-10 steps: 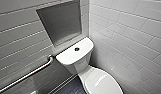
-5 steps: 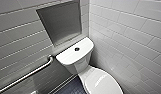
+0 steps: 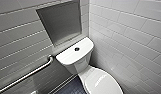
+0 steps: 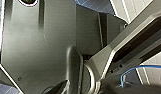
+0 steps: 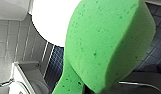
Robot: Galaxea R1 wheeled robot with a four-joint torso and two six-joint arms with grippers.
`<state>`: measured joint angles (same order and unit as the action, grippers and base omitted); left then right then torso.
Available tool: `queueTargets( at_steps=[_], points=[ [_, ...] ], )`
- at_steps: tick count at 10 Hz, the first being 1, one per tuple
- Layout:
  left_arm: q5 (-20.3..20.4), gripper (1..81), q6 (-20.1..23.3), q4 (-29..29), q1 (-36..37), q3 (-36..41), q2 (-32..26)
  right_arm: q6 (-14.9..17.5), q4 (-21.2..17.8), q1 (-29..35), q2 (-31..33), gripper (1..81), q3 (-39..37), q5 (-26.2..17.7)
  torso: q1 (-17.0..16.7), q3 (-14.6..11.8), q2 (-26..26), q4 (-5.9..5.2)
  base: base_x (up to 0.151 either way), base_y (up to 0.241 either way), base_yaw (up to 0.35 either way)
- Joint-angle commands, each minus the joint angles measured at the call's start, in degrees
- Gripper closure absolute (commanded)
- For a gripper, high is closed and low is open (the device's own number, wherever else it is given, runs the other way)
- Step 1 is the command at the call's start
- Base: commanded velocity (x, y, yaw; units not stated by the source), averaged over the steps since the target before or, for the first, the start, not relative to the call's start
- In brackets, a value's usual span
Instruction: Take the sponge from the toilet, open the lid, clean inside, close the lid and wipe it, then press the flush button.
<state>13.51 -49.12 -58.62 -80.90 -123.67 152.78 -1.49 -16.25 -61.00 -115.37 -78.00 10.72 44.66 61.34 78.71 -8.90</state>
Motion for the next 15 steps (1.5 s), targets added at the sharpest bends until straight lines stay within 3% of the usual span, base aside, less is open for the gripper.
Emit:
queueTargets(
  at_steps=[1,4,6,8,11,13,15],
  points=[
    [-1.9,1.0,0.3,-0.8,0.0,-2.2,0.2,0.0,0.3,12.7,4.4,81.1,2.3,-8.6,0.0,0.0,0.0,0.00,0.000,0.000,0.000],
    [-2.1,1.0,0.2,-0.9,-0.1,-3.9,1.8,-0.6,0.1,26.1,-1.5,81.1,-3.0,-18.4,0.0,0.0,0.0,0.00,0.000,0.000,0.000],
    [-2.0,1.0,0.2,-0.9,-0.1,-3.9,2.1,-1.2,-0.5,31.0,-8.7,81.1,-9.6,-24.8,0.0,0.0,0.0,0.00,0.000,0.000,0.000],
    [-2.3,1.0,0.2,-1.0,-0.1,-3.9,2.8,-1.5,-0.5,33.2,-16.2,81.1,-17.7,-27.6,-0.1,0.0,0.0,0.00,0.000,0.000,0.000],
    [-2.4,1.0,0.2,-0.9,-0.1,-4.6,3.1,-4.7,0.1,34.6,-28.9,81.1,-26.8,-30.9,-0.1,0.0,0.0,0.00,0.000,0.000,0.000],
    [-2.5,1.0,0.2,-1.0,-0.1,-5.8,4.1,-4.7,1.7,35.3,-38.9,81.1,-39.1,-35.1,-0.1,0.0,0.0,0.00,0.000,0.000,0.000],
    [-2.4,1.0,0.2,-1.0,0.0,-7.0,4.7,-4.9,1.0,38.3,-40.8,81.1,-42.1,-35.2,-0.1,0.0,0.0,0.00,0.000,0.000,0.000]
  ],
)
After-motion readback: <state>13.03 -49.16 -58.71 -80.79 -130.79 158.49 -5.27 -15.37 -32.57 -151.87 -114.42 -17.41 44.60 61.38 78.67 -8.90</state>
